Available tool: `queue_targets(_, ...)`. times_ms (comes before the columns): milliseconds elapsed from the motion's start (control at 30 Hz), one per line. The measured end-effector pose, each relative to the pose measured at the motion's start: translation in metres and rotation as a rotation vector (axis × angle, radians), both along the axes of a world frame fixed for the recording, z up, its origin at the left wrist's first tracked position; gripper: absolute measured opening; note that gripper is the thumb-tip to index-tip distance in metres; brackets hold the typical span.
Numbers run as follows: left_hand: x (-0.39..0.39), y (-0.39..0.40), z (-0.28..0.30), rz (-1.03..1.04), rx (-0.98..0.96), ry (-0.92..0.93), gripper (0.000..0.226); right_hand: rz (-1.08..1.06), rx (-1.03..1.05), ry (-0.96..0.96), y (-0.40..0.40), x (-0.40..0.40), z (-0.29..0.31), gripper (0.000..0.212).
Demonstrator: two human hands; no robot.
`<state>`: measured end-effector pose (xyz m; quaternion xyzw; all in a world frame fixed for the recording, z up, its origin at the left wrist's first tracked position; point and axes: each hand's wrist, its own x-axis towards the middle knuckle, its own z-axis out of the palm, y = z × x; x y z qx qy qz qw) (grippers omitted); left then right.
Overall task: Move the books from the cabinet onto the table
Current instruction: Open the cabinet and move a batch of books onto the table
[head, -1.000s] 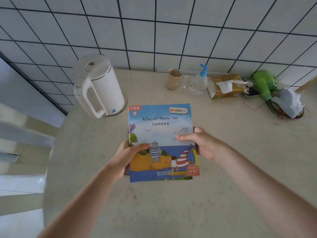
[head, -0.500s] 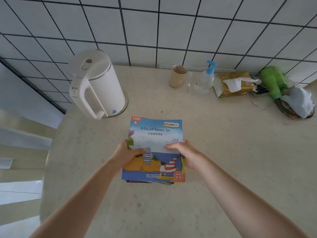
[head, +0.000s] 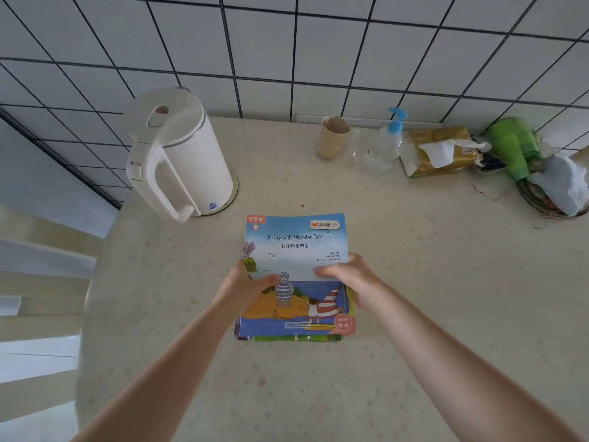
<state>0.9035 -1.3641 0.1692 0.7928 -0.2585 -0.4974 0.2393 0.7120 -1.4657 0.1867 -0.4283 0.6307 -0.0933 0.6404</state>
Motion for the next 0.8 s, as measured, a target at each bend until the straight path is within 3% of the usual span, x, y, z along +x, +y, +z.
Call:
queue_targets(67,-0.005,0.0,0.005,0.038,-0.008,-0.022,0.034,-0.001,-0.027,0.009,0.002,0.0,-0.002,0.033)
queue_targets(100,-0.007,-0.001,0.006,0.055,-0.013,-0.047,0.033,0.006,-0.052,0.017,0.003,0.001,-0.002,0.034)
queue_targets(267,-0.011,-0.002,0.013,0.022,-0.001,-0.203,0.066,0.03,-0.145,0.024,0.008,0.0,0.001,0.033)
queue_targets(400,-0.007,0.007,0.021,0.022,-0.008,-0.233,0.082,-0.09,-0.166,0.043,0.015,-0.013,0.011,0.06)
queue_targets(600,-0.016,0.02,0.051,0.008,-0.287,-0.401,0.048,-0.132,-0.356,0.153,0.042,-0.062,0.032,0.043)
queue_targets(800,-0.102,0.036,0.099,-0.069,-0.611,-0.258,0.019,-0.16,-0.559,0.214,0.105,-0.127,0.069,0.035)
